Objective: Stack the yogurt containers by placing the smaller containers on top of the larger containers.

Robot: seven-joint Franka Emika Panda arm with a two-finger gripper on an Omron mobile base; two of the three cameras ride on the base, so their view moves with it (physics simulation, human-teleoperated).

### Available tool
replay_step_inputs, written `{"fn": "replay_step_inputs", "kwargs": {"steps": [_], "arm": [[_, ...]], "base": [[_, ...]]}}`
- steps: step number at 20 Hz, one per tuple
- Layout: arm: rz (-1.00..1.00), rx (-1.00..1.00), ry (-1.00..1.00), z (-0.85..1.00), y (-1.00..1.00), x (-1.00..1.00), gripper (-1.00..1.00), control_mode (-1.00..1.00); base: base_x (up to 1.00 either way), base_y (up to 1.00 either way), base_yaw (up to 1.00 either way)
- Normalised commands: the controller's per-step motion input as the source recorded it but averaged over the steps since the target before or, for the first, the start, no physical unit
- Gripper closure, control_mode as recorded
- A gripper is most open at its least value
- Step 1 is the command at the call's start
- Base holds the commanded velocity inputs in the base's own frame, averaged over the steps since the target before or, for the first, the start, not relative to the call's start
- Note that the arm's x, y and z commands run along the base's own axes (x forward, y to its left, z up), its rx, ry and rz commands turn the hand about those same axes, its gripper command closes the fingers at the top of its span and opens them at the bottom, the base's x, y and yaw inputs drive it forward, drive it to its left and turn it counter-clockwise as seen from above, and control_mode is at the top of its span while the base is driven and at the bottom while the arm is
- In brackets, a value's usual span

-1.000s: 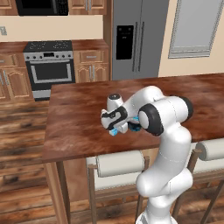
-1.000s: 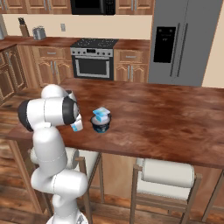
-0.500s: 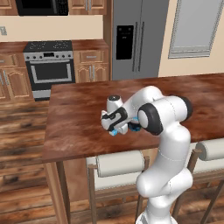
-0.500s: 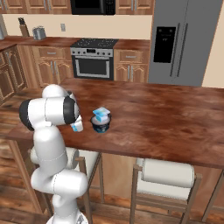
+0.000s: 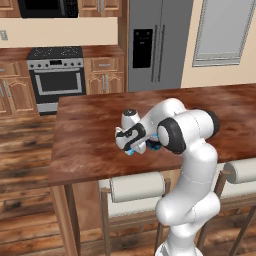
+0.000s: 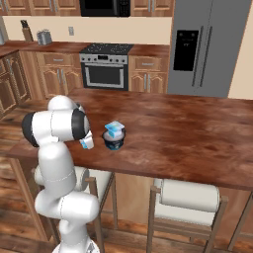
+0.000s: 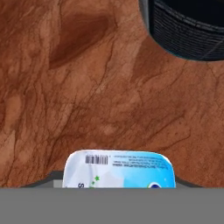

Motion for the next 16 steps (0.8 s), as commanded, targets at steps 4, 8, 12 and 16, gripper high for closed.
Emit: {"fn": "replay_step_inputs", "kwargs": {"steps": [4, 8, 12, 16], "arm": [[-0.02, 0.02, 0.0, 0.3, 0.0, 0.0, 1.0, -1.0], [-0.03, 0.02, 0.0, 0.54, 0.0, 0.0, 1.0, -1.0], [-0.03, 0.01, 0.0, 0.69, 0.0, -0.02, 1.0, -1.0], [-0.01, 0.0, 0.0, 0.69, 0.0, -0.07, 1.0, -1.0]], "base": [[0.0, 0.0, 0.0], [0.0, 0.0, 0.0], [0.0, 0.0, 0.0], [0.0, 0.0, 0.0]]}}
